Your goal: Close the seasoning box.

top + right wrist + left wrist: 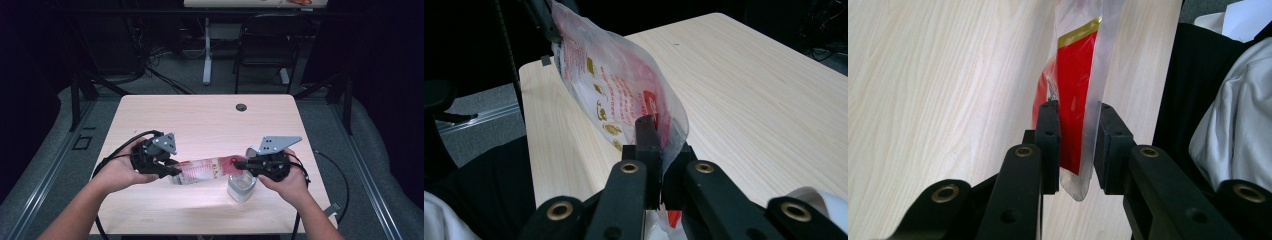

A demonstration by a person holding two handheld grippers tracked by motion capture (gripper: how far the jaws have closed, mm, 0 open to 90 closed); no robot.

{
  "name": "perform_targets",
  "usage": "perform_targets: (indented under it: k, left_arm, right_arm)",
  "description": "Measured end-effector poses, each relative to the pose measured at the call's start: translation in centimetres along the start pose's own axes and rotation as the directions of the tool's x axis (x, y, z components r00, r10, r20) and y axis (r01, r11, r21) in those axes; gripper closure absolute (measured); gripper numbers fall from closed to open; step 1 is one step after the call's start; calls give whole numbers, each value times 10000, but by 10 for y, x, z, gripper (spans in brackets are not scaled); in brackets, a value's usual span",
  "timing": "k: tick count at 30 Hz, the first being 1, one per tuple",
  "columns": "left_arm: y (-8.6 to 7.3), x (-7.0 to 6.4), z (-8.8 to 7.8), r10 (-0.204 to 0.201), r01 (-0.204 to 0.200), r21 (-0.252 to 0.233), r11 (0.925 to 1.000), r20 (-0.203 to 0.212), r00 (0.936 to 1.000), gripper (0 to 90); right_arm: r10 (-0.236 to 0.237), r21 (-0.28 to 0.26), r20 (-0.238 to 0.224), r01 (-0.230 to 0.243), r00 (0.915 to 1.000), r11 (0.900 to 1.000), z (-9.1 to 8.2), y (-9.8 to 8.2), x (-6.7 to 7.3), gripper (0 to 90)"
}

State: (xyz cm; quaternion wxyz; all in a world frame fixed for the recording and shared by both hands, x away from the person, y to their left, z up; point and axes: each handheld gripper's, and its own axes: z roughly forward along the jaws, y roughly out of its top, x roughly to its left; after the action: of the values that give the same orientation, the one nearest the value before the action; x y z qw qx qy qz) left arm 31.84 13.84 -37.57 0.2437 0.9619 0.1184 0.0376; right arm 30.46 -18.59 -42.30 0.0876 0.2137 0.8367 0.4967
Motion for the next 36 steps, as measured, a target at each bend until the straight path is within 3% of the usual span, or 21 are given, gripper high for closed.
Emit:
perform_targets:
  k: [12,22,36]
  left_arm:
    - [3,0,-2,38,-38,59,10000,24,10000,759]
    - [10,-3,-6,229,-228,130,9997,-38,9997,763]
    - [15,-1,-7,284,-282,180,9994,-71,9996,769]
  right_arm:
    - [-181,-41,267,182,9995,9998,-1,-1,2,897]
    - [269,-587,164,-259,9995,9979,-3,-11,1,896]
    - [390,-932,306,-360,9988,9950,-4,-17,1,896]
